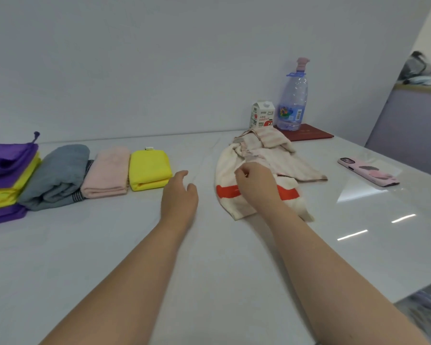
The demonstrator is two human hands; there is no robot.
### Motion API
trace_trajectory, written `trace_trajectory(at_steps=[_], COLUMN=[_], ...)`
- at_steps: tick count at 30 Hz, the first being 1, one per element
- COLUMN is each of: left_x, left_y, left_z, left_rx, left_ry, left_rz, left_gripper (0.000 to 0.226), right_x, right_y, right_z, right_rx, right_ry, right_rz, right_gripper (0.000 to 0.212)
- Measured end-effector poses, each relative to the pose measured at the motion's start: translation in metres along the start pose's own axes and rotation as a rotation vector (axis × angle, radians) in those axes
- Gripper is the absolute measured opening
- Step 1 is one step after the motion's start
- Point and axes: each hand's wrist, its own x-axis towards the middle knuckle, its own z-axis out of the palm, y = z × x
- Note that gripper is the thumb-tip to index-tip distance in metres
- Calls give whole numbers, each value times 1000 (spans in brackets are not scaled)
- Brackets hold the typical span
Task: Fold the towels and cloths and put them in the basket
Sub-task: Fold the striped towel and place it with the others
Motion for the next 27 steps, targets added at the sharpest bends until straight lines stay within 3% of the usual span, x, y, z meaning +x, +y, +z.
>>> trace_trajectory(at_steps=[1, 3, 6, 11, 16, 18, 20, 23, 27], left_x=[0, -1, -2, -4, -3, -3, -4, -7, -6], left_y=[0, 0, 0, -2, 1, 1, 2, 4, 2], left_z=[1, 5, 9, 13, 12, 10, 9, 8, 8], left_rx=[26, 112, 210, 340, 382, 387, 424, 436, 375], left_ry=[-26, -106, -232, -341, -179, -161, -189, -211, -213], left_rz=[15, 74, 217, 346, 287, 213, 189, 193, 178], left_gripper=[43, 44, 45, 55, 42, 36, 34, 34, 35], right_x=[2, 3, 2, 1, -1, 2, 3, 7, 8], right_y=[6, 19, 26, 7, -5, -1, 9, 21, 19], right_z=[0, -2, -3, -7, -18, -18, -14, -10, -14], right_rx=[-177, -440, -531, -428, 41, -153, -420, -376, -224], right_ry=[24, -102, -229, -249, -220, -159, -233, -204, 83], right_rz=[2, 127, 166, 41, 83, 54, 90, 192, 163], right_gripper=[26, 36, 34, 29, 21, 40, 54, 21, 17])
